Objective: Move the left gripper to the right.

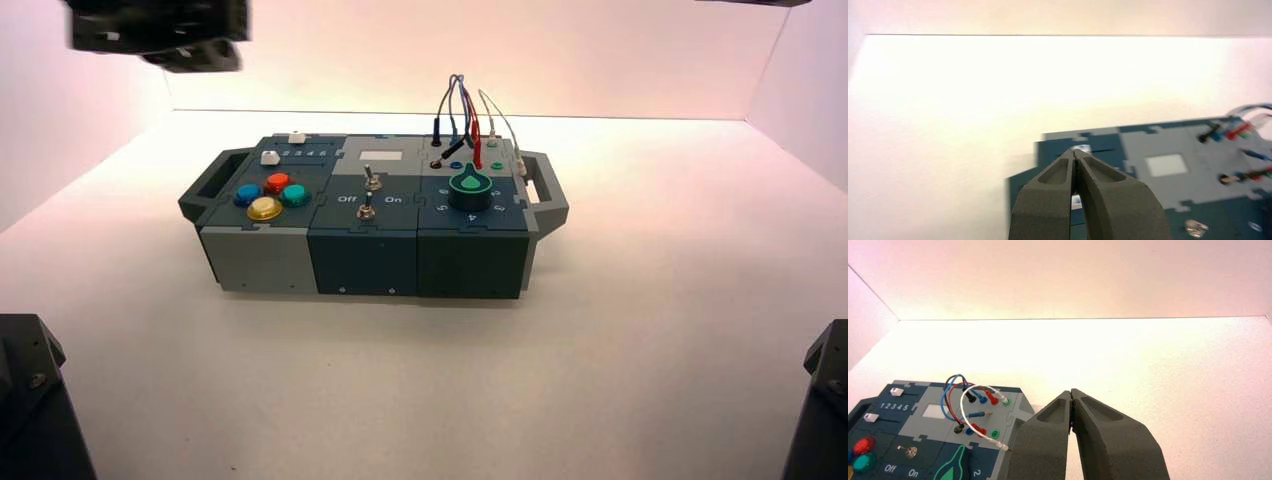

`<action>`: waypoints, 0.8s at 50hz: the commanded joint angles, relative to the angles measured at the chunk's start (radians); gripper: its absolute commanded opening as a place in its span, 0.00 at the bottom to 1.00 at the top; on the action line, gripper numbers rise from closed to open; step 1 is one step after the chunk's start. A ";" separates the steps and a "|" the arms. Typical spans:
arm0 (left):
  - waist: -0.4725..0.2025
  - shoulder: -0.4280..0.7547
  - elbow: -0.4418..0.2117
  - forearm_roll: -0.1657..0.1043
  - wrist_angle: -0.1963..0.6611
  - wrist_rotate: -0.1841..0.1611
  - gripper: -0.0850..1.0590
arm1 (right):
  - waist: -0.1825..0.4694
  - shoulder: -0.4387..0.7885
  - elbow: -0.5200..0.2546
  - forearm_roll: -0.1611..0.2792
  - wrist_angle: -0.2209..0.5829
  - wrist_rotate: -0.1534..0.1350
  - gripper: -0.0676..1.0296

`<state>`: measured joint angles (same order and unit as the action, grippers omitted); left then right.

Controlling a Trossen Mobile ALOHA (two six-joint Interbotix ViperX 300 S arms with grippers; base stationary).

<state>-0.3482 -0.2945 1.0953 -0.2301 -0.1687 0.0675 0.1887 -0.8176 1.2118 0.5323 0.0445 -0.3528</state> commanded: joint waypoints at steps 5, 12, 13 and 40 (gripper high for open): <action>-0.094 0.057 -0.095 0.000 0.005 -0.002 0.05 | -0.003 0.003 -0.015 0.000 -0.011 0.000 0.04; -0.167 0.115 -0.149 -0.002 0.005 -0.009 0.05 | -0.002 0.005 -0.017 0.002 -0.011 0.000 0.04; -0.178 0.124 -0.160 -0.002 0.006 -0.011 0.05 | -0.002 0.005 -0.015 0.000 -0.011 0.002 0.04; -0.385 0.364 -0.434 -0.002 0.043 -0.012 0.05 | -0.002 0.008 -0.015 0.000 -0.011 0.000 0.04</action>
<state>-0.7072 0.0644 0.7118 -0.2316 -0.1243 0.0552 0.1887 -0.8145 1.2118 0.5323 0.0430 -0.3528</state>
